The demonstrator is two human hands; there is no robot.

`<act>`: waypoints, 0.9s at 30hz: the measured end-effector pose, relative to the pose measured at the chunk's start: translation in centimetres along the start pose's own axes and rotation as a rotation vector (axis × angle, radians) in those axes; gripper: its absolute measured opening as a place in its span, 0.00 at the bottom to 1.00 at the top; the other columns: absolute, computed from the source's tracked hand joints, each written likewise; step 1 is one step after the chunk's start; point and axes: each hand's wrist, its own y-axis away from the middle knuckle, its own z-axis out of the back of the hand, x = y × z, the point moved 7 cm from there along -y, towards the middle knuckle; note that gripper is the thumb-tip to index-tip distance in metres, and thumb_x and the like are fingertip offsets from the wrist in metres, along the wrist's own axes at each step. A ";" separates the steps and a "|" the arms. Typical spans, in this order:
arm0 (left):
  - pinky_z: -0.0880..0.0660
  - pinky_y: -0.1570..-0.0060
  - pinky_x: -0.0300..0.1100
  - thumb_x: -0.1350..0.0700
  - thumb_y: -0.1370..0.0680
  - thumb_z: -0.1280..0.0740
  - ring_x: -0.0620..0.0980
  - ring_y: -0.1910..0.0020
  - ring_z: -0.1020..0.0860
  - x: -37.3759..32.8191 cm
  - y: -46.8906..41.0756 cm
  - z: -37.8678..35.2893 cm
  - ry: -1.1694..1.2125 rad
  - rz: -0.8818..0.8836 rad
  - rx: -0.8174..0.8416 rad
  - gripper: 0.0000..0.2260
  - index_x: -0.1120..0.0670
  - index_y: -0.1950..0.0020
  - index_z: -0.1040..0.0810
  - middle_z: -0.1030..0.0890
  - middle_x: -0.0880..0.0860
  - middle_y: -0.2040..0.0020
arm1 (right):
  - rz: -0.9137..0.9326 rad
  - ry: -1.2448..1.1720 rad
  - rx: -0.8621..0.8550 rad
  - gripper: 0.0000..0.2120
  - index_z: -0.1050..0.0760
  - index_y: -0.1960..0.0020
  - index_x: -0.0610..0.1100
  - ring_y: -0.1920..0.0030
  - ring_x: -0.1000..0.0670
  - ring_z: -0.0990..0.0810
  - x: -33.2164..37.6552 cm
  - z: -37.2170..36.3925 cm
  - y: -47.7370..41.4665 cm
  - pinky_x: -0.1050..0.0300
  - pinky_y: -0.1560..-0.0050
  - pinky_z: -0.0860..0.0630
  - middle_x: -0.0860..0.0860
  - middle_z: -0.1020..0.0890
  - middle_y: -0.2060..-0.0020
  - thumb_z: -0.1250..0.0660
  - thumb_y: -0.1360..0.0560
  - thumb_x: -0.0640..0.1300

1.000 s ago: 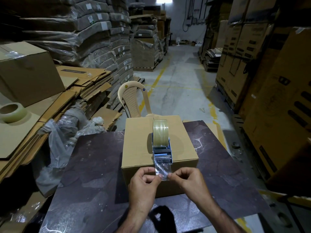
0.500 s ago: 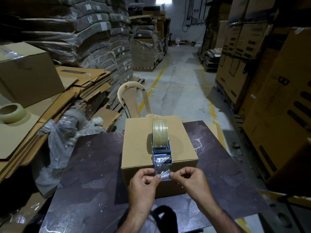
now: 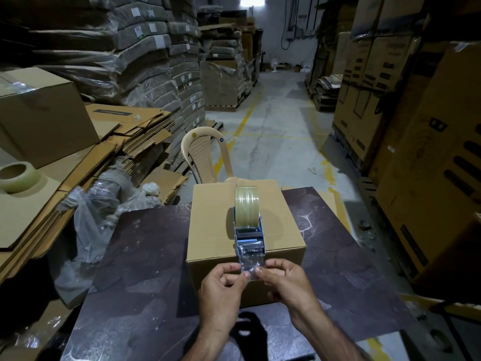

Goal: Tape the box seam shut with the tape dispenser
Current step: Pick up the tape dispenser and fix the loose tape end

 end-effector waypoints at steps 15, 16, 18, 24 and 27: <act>0.25 0.64 0.39 0.55 0.30 0.24 0.38 0.68 0.19 -0.7 -0.4 -0.2 0.027 -0.003 0.030 0.09 0.51 0.53 0.21 0.14 0.47 0.64 | 0.083 -0.097 -0.018 0.16 0.29 0.51 0.39 0.74 0.55 0.22 0.6 -0.2 -0.1 0.68 0.78 0.31 0.46 0.16 0.71 0.26 0.34 0.30; 0.25 0.62 0.41 0.55 0.30 0.24 0.38 0.69 0.20 -0.7 -0.6 -0.3 0.019 -0.005 0.028 0.09 0.52 0.53 0.21 0.14 0.47 0.65 | 0.087 -0.094 -0.015 0.16 0.29 0.51 0.39 0.74 0.55 0.22 0.6 -0.2 -0.1 0.68 0.78 0.31 0.46 0.17 0.71 0.26 0.34 0.30; 0.25 0.62 0.41 0.56 0.30 0.24 0.38 0.71 0.22 -0.6 -0.7 -0.4 0.016 -0.001 0.027 0.09 0.52 0.53 0.20 0.15 0.48 0.67 | 0.095 -0.084 -0.017 0.16 0.28 0.51 0.39 0.74 0.55 0.22 0.6 -0.1 -0.1 0.66 0.77 0.32 0.47 0.17 0.71 0.25 0.34 0.31; 0.24 0.60 0.42 0.57 0.29 0.25 0.39 0.69 0.21 -0.2 -0.7 -0.3 0.025 0.020 0.018 0.07 0.51 0.55 0.20 0.15 0.48 0.67 | 0.102 -0.069 -0.048 0.17 0.28 0.50 0.39 0.70 0.53 0.21 0.2 0.5 -0.2 0.63 0.73 0.32 0.47 0.16 0.70 0.24 0.34 0.34; 0.23 0.57 0.45 0.57 0.29 0.25 0.42 0.66 0.19 -0.1 -0.7 -0.2 0.021 0.030 0.021 0.08 0.50 0.54 0.20 0.15 0.47 0.66 | 0.100 -0.068 -0.048 0.16 0.28 0.50 0.40 0.69 0.53 0.21 0.1 0.6 -0.3 0.62 0.73 0.32 0.47 0.16 0.70 0.25 0.33 0.34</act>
